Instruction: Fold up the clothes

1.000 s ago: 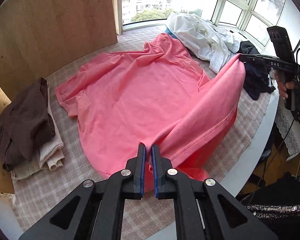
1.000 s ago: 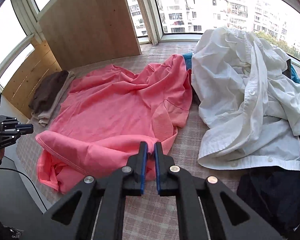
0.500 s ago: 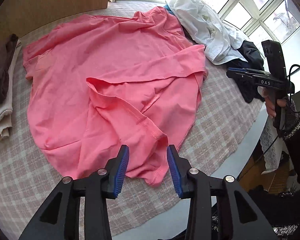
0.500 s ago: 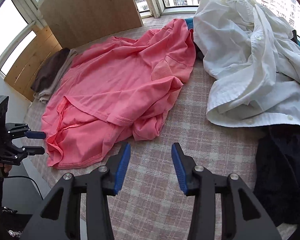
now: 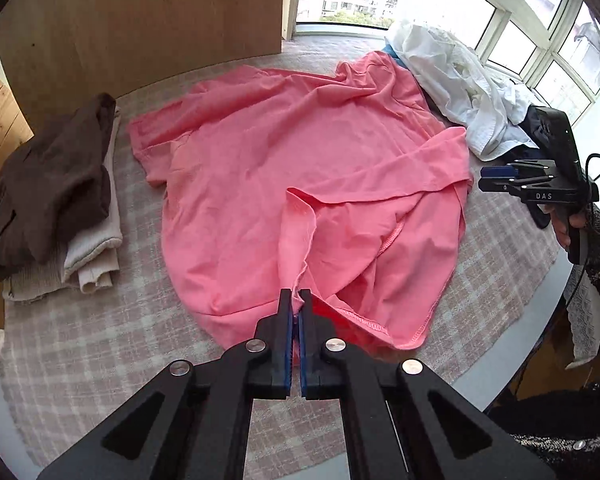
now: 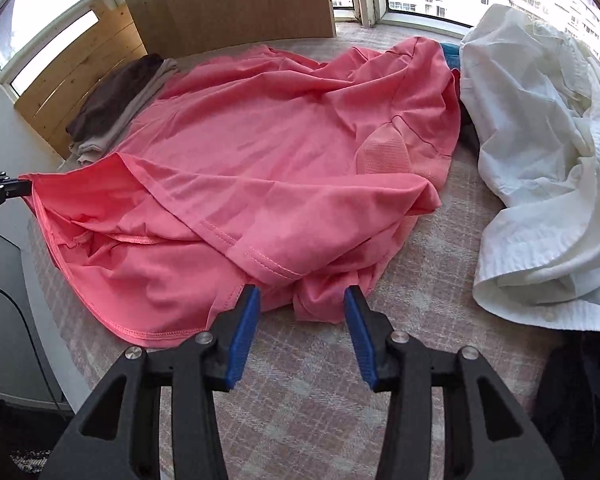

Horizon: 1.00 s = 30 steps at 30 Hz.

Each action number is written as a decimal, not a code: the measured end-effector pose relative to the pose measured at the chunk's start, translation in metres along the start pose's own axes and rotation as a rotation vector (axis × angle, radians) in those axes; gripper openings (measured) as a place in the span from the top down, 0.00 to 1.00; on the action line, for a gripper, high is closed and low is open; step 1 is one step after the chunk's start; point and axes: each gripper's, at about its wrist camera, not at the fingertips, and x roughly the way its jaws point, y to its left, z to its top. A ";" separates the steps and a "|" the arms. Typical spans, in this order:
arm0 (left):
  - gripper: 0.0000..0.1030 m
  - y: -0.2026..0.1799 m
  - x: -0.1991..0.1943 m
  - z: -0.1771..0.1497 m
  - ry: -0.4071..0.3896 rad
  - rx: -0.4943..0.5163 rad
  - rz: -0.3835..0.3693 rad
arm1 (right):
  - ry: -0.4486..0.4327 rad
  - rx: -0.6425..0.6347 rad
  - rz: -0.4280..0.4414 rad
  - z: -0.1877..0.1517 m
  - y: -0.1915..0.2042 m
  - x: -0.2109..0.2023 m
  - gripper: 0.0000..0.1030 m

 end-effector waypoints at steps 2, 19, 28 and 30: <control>0.99 0.022 -0.018 -0.004 -0.025 -0.035 0.045 | -0.009 -0.014 -0.003 0.009 0.003 0.009 0.58; 0.99 0.036 -0.074 -0.070 -0.065 -0.075 0.039 | -0.010 0.092 0.167 -0.037 0.017 -0.173 0.93; 0.99 0.031 -0.047 -0.113 0.047 -0.091 0.023 | 0.121 0.123 0.034 -0.109 0.011 -0.104 0.71; 0.99 0.028 -0.038 -0.116 0.063 -0.085 0.012 | 0.143 0.123 0.034 -0.124 0.016 -0.088 0.55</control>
